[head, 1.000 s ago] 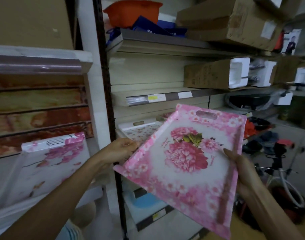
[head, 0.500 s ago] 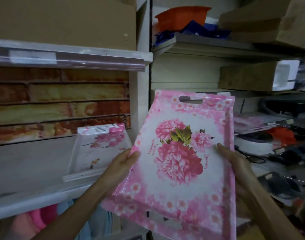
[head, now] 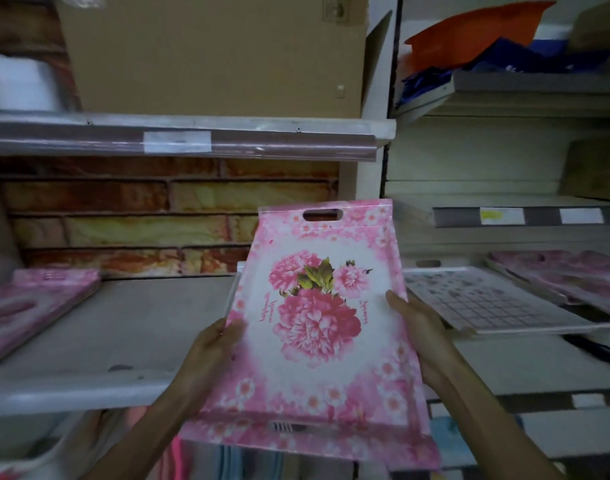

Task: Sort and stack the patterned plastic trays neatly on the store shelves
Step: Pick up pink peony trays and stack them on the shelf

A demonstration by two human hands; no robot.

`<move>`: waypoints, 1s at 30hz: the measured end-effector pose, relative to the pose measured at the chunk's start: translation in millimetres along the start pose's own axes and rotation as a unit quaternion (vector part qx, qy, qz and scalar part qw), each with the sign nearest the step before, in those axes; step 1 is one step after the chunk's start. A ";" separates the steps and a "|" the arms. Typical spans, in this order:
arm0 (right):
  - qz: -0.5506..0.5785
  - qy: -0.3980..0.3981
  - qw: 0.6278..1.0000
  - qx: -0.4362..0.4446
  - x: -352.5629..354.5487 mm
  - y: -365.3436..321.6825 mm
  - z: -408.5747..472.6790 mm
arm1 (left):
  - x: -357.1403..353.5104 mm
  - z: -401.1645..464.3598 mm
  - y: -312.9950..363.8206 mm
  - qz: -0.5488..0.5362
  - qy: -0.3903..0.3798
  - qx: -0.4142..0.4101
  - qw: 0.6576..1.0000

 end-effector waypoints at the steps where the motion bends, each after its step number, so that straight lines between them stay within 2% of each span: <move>1: -0.024 0.008 1.000 0.008 -2.4 1.9 6.7 | 5.5 4.8 -1.4 0.004 0.019 0.007 1.000; 4: -0.102 0.034 0.994 0.032 -7.9 5.2 26.8 | 20.7 24.1 -4.9 0.027 0.072 0.016 0.997; 10: -0.245 -0.025 0.969 0.027 -24.0 28.2 65.1 | 51.0 71.5 -7.3 0.098 0.142 0.012 0.985; 17: -0.279 -0.018 0.960 0.002 -22.2 49.6 114.9 | 53.9 127.0 -24.7 0.109 0.101 0.043 0.988; 26: -0.356 0.017 0.933 -0.048 5.3 102.9 139.0 | 48.3 160.0 -65.1 0.308 0.102 0.037 0.945; 30: -0.377 0.033 0.924 -0.056 17.8 115.8 142.4 | 42.2 165.1 -76.7 0.341 0.108 0.013 0.934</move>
Point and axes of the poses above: each hand's wrist, its own z-axis towards the middle knuckle, its own x-axis out of the back of the hand, y = z × x, the point moved 9 cm from there along z, towards the middle knuckle, and after that the axes turned 14 degrees about z, right-handed, at the moved point
